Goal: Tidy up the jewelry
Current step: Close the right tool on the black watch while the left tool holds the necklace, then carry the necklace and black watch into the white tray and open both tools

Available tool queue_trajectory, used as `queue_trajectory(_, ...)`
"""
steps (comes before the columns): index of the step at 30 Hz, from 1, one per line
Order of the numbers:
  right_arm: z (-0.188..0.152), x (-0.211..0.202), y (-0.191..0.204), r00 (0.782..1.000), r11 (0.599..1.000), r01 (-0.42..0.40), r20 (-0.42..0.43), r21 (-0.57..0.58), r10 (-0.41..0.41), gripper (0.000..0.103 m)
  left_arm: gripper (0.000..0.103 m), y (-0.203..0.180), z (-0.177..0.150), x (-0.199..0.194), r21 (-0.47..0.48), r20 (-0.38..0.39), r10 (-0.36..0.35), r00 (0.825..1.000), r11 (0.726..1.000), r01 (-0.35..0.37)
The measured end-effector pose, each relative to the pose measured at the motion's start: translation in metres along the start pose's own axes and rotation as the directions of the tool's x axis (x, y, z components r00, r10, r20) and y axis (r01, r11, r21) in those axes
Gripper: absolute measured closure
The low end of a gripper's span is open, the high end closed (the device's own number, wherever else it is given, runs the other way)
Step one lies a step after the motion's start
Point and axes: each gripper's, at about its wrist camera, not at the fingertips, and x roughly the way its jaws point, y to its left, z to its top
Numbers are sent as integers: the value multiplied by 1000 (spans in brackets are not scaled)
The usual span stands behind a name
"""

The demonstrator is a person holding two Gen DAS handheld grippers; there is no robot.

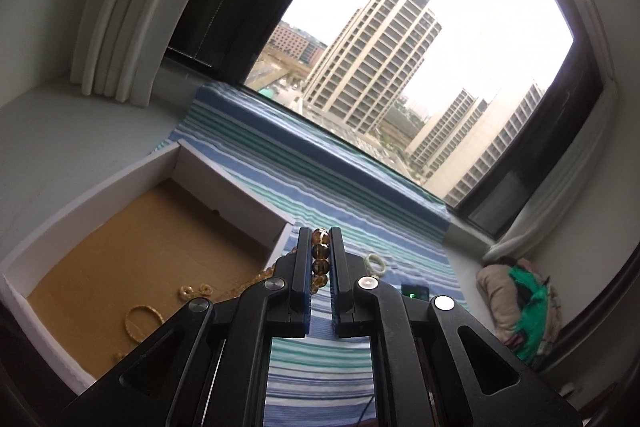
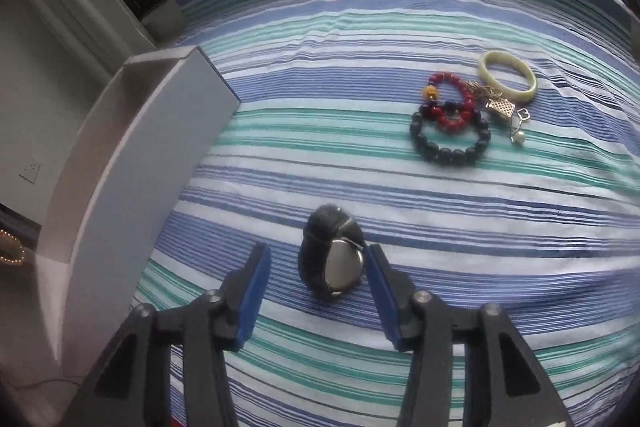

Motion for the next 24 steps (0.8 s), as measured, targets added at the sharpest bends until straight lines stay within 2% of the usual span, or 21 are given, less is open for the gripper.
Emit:
queue_trajectory(5, -16, 28, 10, 996, 996, 83, 27, 41, -84, 52, 98, 11, 1, -1, -5, -7, 40, 999, 999, -40)
queue_trajectory(6, -17, 32, 10, 994, 994, 101, 46, 49, -103, 60, 98, 13, 1, -1, -9, -11, 47, 999, 999, -47)
queue_trajectory(7, -18, 35, 9, 989, 991, 126, 72, 47, -130, 76, 98, 16, 1, -1, -13, -15, 53, 998, 998, -53)
queue_trajectory(8, -18, 36, 9, 985, 989, 141, 93, 36, -144, 87, 98, 18, 1, -2, -16, -17, 57, 998, 998, -57)
queue_trajectory(10, -18, 27, 11, 977, 985, 171, 126, 16, -172, 88, 98, 24, 1, -5, -14, -13, 73, 997, 997, -73)
queue_trajectory(14, -11, -19, 38, 973, 989, 122, 207, -78, -103, 88, 98, 36, 5, -5, -3, 8, 130, 992, 992, -130)
queue_trajectory(17, 5, -54, 83, 965, 984, 34, 261, -175, 13, 88, 98, 51, 8, 2, -10, 12, 178, 984, 984, -178)
queue_trajectory(21, 30, -75, 155, 949, 944, -57, 277, -324, 152, 88, 98, 81, 14, 20, -24, 15, 261, 965, 965, -261)
queue_trajectory(24, 45, -61, 209, 940, 903, -100, 256, -419, 223, 88, 98, 108, 19, 40, -22, 8, 321, 947, 947, -321)
